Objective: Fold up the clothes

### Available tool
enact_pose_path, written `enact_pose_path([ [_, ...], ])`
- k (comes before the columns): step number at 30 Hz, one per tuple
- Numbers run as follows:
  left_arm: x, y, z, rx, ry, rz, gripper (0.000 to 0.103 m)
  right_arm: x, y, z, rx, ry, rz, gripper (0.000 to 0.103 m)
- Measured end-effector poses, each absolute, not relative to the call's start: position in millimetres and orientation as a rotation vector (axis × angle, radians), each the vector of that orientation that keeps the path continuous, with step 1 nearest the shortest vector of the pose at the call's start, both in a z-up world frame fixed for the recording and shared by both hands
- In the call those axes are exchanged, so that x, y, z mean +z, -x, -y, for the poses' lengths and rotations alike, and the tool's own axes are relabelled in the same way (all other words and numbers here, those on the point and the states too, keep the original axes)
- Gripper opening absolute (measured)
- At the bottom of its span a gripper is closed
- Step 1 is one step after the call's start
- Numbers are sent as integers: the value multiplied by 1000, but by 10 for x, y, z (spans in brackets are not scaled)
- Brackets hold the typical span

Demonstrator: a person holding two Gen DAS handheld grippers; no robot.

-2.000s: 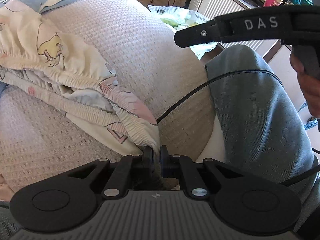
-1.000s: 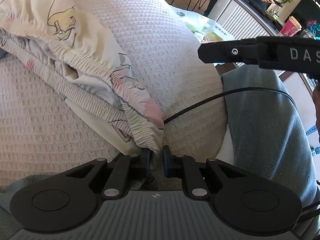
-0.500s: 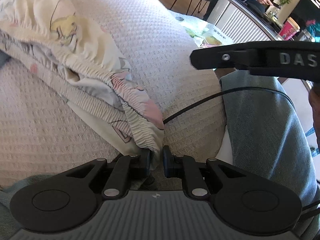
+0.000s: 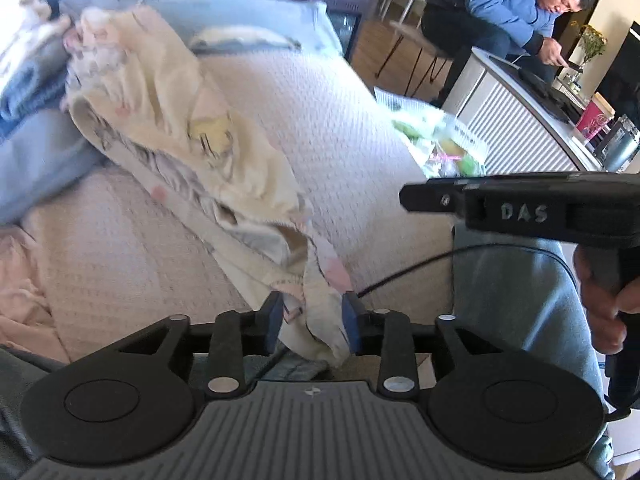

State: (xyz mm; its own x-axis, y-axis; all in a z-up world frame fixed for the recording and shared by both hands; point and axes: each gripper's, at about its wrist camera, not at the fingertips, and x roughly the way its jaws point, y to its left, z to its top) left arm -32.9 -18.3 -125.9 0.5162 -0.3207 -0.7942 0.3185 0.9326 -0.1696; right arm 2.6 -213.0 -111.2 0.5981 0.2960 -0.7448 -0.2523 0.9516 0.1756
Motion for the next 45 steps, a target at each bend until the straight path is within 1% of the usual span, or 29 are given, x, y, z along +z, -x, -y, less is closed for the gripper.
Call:
enact_pose_path([
  [5,-1233,189,121,-340,11,-948,36,-1106,-35,2067,348,-34,-876,24],
  [17,-1245,200,-116,-225,66,-965,37,-1092,-91,1814,420,7,-864,24],
  [27,-1287,206,-204,-187,76,-992,38,-1324,-102,1581,524,31,-954,24],
  [32,-1314,187,-224,-176,85,-1005,39,-1477,-133,1473,541,89,-1005,24],
  [36,-1320,173,-237,-172,90,-1011,40,-1584,-183,1511,486,129,-1041,24],
  [45,-1345,125,-244,-167,88,-1016,41,-1656,-235,1750,422,82,-1074,24],
])
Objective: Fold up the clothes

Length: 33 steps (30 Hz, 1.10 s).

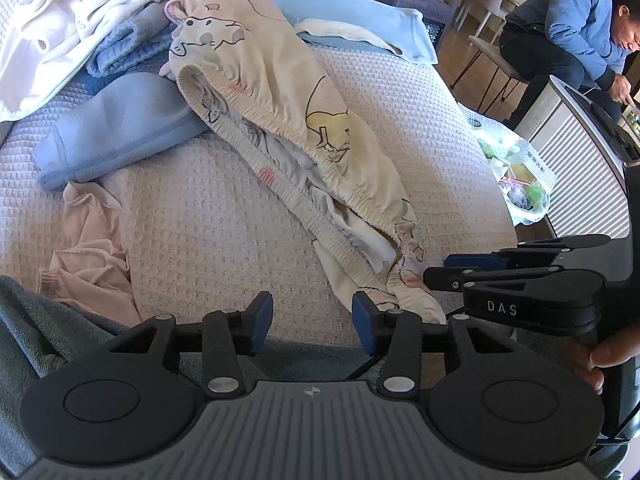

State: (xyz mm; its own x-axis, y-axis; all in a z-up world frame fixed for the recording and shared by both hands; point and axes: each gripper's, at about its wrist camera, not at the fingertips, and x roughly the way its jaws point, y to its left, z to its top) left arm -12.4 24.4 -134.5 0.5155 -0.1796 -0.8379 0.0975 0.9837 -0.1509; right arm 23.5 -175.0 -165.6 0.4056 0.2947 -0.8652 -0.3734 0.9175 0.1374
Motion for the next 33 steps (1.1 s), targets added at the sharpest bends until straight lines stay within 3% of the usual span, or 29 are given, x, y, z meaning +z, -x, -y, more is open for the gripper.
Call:
enact_pose_path([
  [22,-1249,264,-478,-121,195,-962,45,-1126,-178,1772,476,60,-879,25],
  [25,-1255,262,-508,-117,206,-961,45,-1026,-246,1629,523,72,-850,26],
  [26,-1254,259,-512,-119,206,-959,45,-1000,-264,1557,537,89,-836,32],
  [33,-1257,231,-595,-110,232,-950,45,-851,-438,853,705,256,-710,32],
])
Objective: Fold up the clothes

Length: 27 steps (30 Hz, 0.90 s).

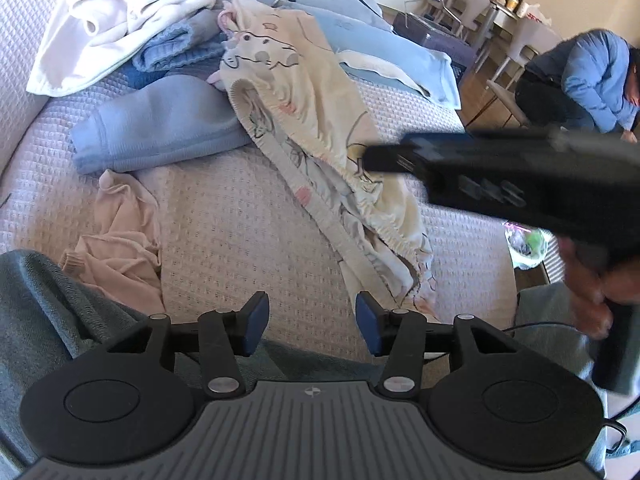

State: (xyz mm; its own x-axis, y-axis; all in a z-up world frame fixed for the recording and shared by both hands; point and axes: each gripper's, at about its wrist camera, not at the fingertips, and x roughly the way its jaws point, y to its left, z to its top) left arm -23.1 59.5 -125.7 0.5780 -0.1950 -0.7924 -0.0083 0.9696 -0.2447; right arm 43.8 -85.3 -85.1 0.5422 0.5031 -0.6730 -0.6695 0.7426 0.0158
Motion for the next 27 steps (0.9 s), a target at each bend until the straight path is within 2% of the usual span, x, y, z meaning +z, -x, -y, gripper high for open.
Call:
enact_pose_path([
  [7,-1338,183,-711,-119,269,-972,45,-816,-829,240,776,374,-609,32],
  [19,-1432,28,-797,-136,270,-1013,45,-1245,-1060,-207,782,614,-626,31],
  [21,-1425,30,-804,-130,272,-1013,45,-1274,-1076,-176,774,609,-632,22],
  [22,-1420,36,-807,-127,272,-1013,45,-1276,-1087,-151,771,601,-635,10],
  [23,-1417,41,-801,-126,269,-1013,45,-1274,-1096,-124,767,593,-638,6],
  [27,-1400,62,-753,-133,249,-1012,45,-1099,-1071,115,711,550,-592,3],
])
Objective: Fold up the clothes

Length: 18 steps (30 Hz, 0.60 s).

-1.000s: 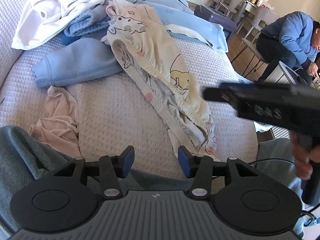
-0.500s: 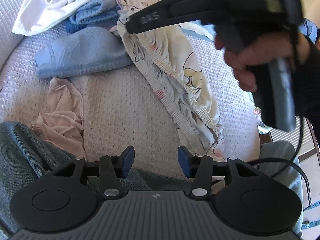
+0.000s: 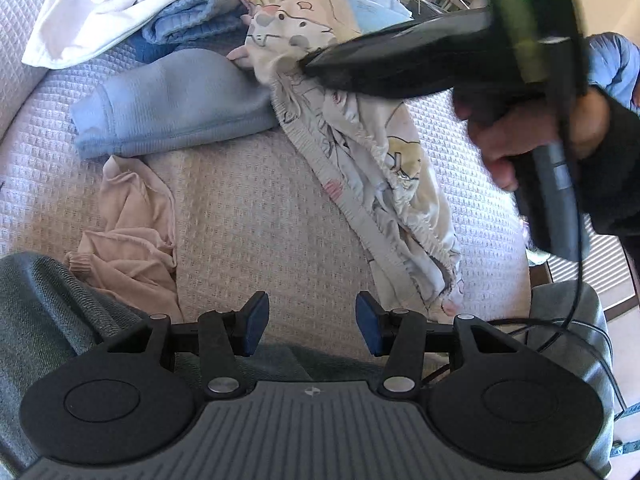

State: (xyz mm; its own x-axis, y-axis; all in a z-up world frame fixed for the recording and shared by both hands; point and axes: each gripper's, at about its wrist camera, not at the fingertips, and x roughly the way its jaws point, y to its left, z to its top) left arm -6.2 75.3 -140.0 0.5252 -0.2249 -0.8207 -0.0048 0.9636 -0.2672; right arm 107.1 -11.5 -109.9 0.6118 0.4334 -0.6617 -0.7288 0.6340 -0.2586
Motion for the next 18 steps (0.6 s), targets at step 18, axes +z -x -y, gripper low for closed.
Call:
enact_pose_path([
  [18,-1277,-97,-262,-238,108,-992,45,-698,-1454,2163,90,324,-500,2],
])
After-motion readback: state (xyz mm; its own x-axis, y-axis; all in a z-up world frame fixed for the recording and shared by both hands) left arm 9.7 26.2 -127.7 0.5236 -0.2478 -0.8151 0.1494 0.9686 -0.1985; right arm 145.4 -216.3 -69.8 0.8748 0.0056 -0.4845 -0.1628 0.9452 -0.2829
